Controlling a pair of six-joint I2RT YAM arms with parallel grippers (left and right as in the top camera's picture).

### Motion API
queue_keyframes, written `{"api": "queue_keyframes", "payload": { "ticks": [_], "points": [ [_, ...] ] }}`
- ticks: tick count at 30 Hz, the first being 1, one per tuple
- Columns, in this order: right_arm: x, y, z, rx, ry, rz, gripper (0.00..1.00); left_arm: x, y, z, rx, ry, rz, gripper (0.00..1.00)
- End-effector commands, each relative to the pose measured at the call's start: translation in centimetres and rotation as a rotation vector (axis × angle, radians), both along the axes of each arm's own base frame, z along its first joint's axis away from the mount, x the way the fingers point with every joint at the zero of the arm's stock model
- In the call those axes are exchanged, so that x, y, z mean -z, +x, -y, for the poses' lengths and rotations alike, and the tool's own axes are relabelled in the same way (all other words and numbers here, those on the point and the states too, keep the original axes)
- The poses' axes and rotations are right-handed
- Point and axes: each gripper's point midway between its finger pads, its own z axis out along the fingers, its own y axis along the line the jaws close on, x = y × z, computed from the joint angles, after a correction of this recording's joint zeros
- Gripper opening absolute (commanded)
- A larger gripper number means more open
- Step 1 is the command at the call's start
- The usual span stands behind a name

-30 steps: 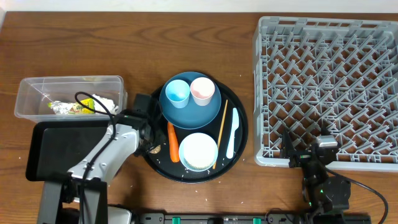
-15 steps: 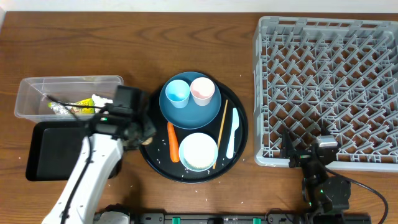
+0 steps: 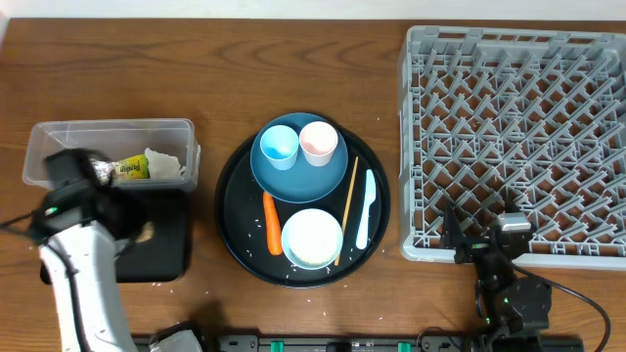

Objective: Sort waste into correct bins and load items into the dishwasher rack
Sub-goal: 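Carry the shell left and release it onto the black tray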

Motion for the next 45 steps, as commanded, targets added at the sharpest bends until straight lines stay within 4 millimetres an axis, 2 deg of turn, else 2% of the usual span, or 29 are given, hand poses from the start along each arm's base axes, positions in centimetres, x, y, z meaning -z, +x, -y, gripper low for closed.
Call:
{"api": "queue_keyframes", "payload": {
  "ticks": [1,6,13,19,21,23,25,27,28,33,36,40,45],
  "points": [
    [0.0,0.0,-0.1,-0.004,-0.007,0.002,0.99,-0.4,-0.8,-2.9,-0.068,0.029,0.004,0.38],
    [0.0,0.0,-0.1,-0.004,-0.007,0.002,0.99,1.4,-2.2,-5.4,-0.175,-0.003,-0.039,0.38],
    [0.0,0.0,-0.1,-0.004,-0.007,0.002,0.99,4.7,-2.0,-7.5,-0.231,-0.047,-0.091,0.38],
    [0.0,0.0,-0.1,-0.004,-0.007,0.002,0.99,6.0,-2.0,-8.6,-0.277,-0.058,-0.096,0.38],
    [0.0,0.0,-0.1,-0.004,-0.007,0.002,0.99,5.9,-1.6,-9.0,-0.282,-0.048,-0.077,0.42],
    [0.0,0.0,-0.1,-0.004,-0.007,0.002,0.99,5.8,-1.2,-9.3,-0.28,-0.042,-0.054,0.54],
    [0.0,0.0,-0.1,-0.004,-0.007,0.002,0.99,5.7,-0.6,-9.2,-0.274,-0.051,-0.027,0.63],
    [0.0,0.0,-0.1,-0.004,-0.007,0.002,0.99,5.6,-0.2,-9.3,-0.27,-0.053,-0.01,0.78],
    [0.0,0.0,-0.1,-0.004,-0.007,0.002,0.99,5.6,-0.2,-9.3,-0.27,-0.053,-0.009,0.8],
    [0.0,0.0,-0.1,-0.004,-0.007,0.002,0.99,4.9,1.3,-7.9,-0.2,-0.127,0.072,0.79],
    [0.0,0.0,-0.1,-0.004,-0.007,0.002,0.99,4.0,1.5,-7.3,-0.191,-0.141,0.096,0.79],
    [0.0,0.0,-0.1,-0.004,-0.007,0.002,0.99,2.2,1.5,-6.5,-0.173,-0.138,0.138,0.77],
    [0.0,0.0,-0.1,-0.004,-0.007,0.002,0.99,-1.0,3.0,-3.6,-0.066,-0.115,0.227,0.76]
  ]
}}
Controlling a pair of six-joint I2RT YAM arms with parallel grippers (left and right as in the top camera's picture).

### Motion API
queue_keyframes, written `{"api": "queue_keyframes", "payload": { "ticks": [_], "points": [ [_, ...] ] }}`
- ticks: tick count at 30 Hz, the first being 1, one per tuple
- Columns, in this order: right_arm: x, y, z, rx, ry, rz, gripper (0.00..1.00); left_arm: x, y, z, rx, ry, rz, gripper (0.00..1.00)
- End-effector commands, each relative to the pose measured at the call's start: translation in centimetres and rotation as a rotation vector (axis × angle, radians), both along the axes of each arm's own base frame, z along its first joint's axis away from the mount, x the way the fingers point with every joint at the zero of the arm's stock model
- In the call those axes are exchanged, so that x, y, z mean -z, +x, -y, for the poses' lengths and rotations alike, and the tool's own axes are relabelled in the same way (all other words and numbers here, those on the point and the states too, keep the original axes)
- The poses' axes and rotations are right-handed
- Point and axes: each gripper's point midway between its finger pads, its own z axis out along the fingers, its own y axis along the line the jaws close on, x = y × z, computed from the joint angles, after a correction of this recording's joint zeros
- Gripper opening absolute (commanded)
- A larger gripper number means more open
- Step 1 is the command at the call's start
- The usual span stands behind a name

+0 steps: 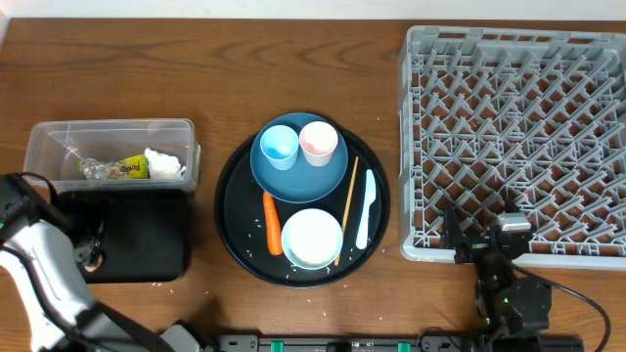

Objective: Sort waste into correct bins and load items into the dishwasher rack
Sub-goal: 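Carry the shell left and release it onto the black tray, then move the left gripper to the orange carrot on the tray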

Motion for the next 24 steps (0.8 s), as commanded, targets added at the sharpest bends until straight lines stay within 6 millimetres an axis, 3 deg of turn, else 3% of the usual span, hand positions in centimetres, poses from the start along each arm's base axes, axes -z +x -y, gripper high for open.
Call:
{"api": "queue_keyframes", "payload": {
  "ticks": [1,4,8,13,16,17,19,24],
  "points": [
    [0.0,0.0,-0.1,-0.004,-0.007,0.002,0.99,-3.4,1.8,2.4,0.113,0.042,0.097,0.76],
    [0.0,0.0,-0.1,-0.004,-0.007,0.002,0.99,-4.9,2.5,5.7,0.253,0.075,0.123,0.74],
    [0.0,0.0,-0.1,-0.004,-0.007,0.002,0.99,-5.9,3.3,11.5,0.476,0.083,0.143,0.7],
    [0.0,0.0,-0.1,-0.004,-0.007,0.002,0.99,-5.3,3.8,18.7,0.759,0.126,0.107,0.68],
    [0.0,0.0,-0.1,-0.004,-0.007,0.002,0.99,-4.5,3.6,21.8,0.882,0.2,0.057,0.68],
    [0.0,0.0,-0.1,-0.004,-0.007,0.002,0.99,-4.3,3.6,22.7,0.92,0.218,0.053,0.7],
    [0.0,0.0,-0.1,-0.004,-0.007,0.002,0.99,-3.9,3.9,24.7,0.994,0.235,0.062,0.98],
    [0.0,0.0,-0.1,-0.004,-0.007,0.002,0.99,-3.6,5.0,28.3,1.094,0.239,0.122,0.98]
  ]
}}
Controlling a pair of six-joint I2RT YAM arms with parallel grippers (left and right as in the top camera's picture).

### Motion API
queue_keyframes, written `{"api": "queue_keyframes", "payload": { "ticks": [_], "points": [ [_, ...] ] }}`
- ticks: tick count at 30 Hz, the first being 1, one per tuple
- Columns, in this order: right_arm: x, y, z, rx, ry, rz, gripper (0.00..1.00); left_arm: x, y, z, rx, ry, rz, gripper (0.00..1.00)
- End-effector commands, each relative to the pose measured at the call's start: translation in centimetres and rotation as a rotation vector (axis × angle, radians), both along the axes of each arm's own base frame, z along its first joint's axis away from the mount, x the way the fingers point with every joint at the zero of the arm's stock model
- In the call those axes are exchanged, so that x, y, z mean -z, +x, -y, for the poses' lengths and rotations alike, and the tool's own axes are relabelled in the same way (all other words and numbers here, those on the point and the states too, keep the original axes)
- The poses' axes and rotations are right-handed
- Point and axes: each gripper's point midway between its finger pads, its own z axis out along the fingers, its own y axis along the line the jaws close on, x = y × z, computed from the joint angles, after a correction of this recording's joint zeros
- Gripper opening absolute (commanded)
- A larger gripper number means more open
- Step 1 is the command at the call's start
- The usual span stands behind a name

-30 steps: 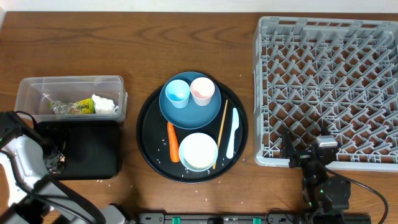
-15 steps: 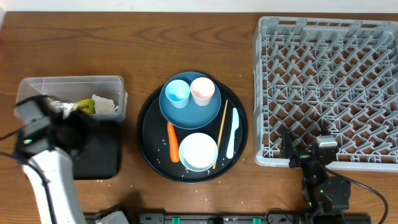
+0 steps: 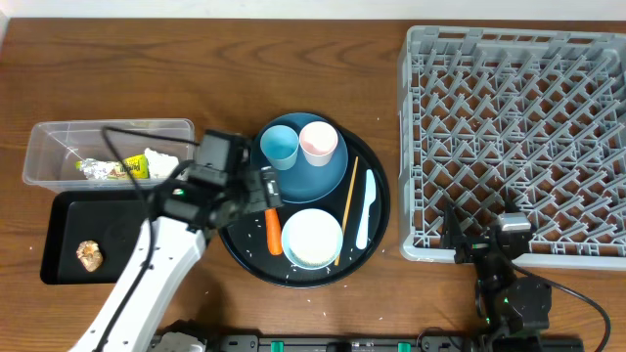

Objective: Sort waste into correct bins and load items into the dishwasher rack
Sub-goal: 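Move the left gripper to the orange carrot on the tray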

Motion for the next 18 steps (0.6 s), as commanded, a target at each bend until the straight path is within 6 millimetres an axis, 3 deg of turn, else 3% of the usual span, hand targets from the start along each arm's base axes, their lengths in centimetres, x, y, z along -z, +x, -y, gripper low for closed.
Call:
{"api": "queue_keyframes", "payload": {
  "ticks": [1,2,5,7,18],
  "points": [
    [0.0,0.0,-0.1,-0.004,-0.007,0.002,0.99,-0.2,0.8,1.2,0.036,0.032,0.033,0.98],
    [0.0,0.0,-0.1,-0.004,-0.007,0.002,0.99,-0.1,0.8,1.5,0.045,0.033,0.03,0.96],
    [0.0,0.0,-0.1,-0.004,-0.007,0.002,0.99,0.5,0.6,2.0,0.063,0.039,0.016,0.66],
    [0.0,0.0,-0.1,-0.004,-0.007,0.002,0.99,0.8,0.5,2.2,0.069,0.041,0.006,0.55],
    [0.0,0.0,-0.1,-0.004,-0.007,0.002,0.99,3.5,-1.1,1.6,-0.038,0.055,-0.149,0.54]
  ]
}}
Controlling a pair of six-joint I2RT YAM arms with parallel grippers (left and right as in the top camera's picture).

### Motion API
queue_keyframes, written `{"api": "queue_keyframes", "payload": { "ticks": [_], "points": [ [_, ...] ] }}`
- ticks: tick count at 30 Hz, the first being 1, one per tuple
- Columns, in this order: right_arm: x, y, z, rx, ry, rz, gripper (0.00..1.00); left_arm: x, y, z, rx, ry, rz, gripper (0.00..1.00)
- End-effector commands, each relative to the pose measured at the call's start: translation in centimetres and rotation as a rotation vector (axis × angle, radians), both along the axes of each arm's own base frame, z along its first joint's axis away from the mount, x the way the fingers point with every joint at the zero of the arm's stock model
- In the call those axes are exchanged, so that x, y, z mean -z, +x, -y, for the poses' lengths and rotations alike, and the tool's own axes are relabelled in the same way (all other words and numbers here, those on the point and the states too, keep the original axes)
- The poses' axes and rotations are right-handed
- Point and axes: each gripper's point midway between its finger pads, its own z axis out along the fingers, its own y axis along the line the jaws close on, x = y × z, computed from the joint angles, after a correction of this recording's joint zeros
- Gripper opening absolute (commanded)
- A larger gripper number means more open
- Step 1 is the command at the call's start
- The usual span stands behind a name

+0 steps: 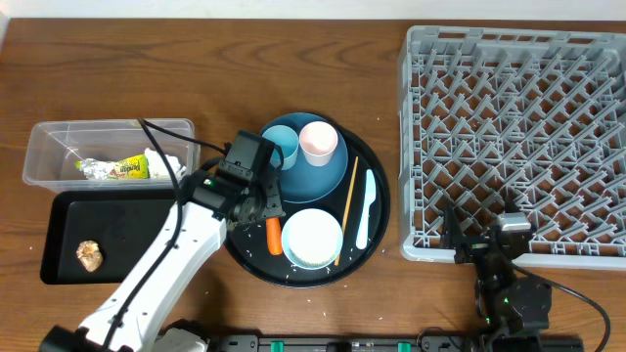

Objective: Sort waste into correct bins and load items into the dishwasher rack
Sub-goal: 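Move the left gripper to the orange carrot on the tray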

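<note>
A round black tray [233, 168] holds a blue plate [328, 179] with a blue cup [282, 145] and a pink cup [318, 142]. It also holds a white bowl [313, 237], a chopstick [347, 207], a white utensil [365, 210] and an orange carrot [274, 238]. My left gripper [268, 205] hangs over the carrot's far end and hides it. Whether its fingers are closed on the carrot is not visible. My right gripper [478, 235] rests at the front edge of the grey dishwasher rack [518, 117], which has nothing in it.
A clear bin [44, 147] at the left holds a wrapper [112, 168] and crumpled tissue [162, 164]. In front of it a black bin [127, 235] holds a brown food scrap [89, 254]. The left arm [166, 264] crosses the black bin's right corner.
My left gripper has shifted slightly right and toward the front, from the blue plate's left edge to over the carrot's far end. The right arm has not moved.
My left gripper was over the left end of the bins. Then it was at the black bin's left side by a brown scrap. The scrap stayed in the black bin when the gripper was at the tray's left, and it is now over the carrot.
</note>
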Motion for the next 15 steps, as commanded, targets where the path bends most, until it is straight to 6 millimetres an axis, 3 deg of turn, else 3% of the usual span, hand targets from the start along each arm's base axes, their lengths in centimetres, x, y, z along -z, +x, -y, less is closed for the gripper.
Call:
{"api": "queue_keyframes", "payload": {
  "ticks": [1,9,15],
  "points": [
    [0.0,0.0,-0.1,-0.005,-0.007,0.002,0.99,0.8,0.1,-0.2,-0.048,0.022,-0.039,0.54],
    [0.0,0.0,-0.1,-0.005,-0.007,0.002,0.99,4.9,-0.6,-0.5,-0.056,0.086,-0.184,0.54],
    [0.0,0.0,-0.1,-0.005,-0.007,0.002,0.99,6.5,-1.0,-0.7,-0.056,0.112,-0.239,0.53]
  ]
}}
